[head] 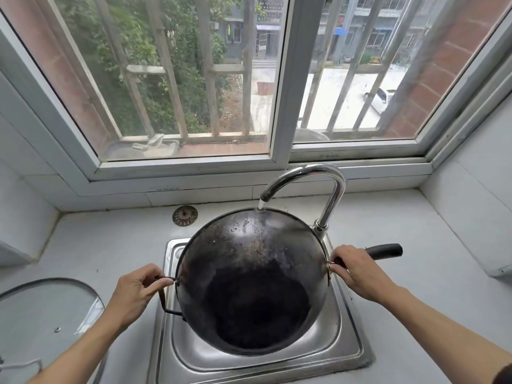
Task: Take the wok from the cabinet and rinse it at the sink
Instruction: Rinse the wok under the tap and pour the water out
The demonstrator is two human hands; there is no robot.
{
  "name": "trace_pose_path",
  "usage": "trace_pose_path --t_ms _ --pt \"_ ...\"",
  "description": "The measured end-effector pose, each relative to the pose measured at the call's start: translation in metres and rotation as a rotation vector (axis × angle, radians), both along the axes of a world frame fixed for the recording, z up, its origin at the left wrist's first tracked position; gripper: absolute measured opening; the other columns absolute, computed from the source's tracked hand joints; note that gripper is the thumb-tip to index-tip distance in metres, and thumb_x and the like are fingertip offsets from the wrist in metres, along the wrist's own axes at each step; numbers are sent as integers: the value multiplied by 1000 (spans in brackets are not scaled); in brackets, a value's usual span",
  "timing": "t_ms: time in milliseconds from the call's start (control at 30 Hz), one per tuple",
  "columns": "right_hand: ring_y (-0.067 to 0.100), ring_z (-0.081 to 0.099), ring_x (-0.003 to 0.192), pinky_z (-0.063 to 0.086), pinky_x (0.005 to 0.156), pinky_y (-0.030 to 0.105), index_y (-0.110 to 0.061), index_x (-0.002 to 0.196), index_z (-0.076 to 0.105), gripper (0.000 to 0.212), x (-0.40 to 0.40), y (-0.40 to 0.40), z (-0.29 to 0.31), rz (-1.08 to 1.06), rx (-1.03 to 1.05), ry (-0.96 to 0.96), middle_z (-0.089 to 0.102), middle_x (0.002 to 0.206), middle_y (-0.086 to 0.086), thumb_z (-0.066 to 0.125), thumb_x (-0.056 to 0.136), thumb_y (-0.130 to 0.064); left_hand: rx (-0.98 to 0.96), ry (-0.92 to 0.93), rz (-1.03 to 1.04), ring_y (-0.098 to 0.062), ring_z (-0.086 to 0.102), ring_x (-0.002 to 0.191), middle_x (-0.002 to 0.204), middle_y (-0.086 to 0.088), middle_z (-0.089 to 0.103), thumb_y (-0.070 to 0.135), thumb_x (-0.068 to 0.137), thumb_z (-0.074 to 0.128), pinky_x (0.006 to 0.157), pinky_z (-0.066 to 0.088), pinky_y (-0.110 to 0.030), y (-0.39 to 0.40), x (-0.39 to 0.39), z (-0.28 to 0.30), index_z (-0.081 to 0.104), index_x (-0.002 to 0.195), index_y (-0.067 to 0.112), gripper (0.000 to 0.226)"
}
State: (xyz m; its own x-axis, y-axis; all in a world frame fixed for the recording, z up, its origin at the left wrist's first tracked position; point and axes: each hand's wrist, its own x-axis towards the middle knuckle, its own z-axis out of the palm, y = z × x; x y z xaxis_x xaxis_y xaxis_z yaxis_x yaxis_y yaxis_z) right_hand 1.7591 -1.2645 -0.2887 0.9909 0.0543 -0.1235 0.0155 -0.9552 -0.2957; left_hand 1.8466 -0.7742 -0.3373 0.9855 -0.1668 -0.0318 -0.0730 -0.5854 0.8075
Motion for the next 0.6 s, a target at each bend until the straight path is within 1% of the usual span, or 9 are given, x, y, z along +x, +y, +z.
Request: trace_pose_path --t_ms 133,267,467,600 --pt "18 52 82 43 79 35 -21 88 56 9 7 1 -1 -54 59 22 59 85 -5 60 92 -28 12 2 23 -5 40 52 57 1 54 40 74 76 54 35 -27 -5 5 -3 68 76 20 22" --pt "18 52 83 42 79 34 -21 88 56 8 10 1 -4 -56 74 15 59 85 -5 60 92 -26 20 3 29 -5 42 52 55 7 55 36 75 77 51 33 -15 -9 9 -2 68 73 18 20" --pt "17 52 82 43 79 35 -23 87 57 8 10 -1 -8 -68 72 19 58 84 -7 60 92 -28 14 28 28 -7 41 53 56 1 53 29 76 80 52 33 -17 -12 14 0 67 71 20 17" --pt "17 53 83 44 80 35 -21 88 58 7 14 -2 -11 -79 75 23 58 85 -7 59 92 -28 10 35 40 -6 40 53 55 7 52 27 77 80 52 32 -16 -16 18 -1 66 71 18 18"
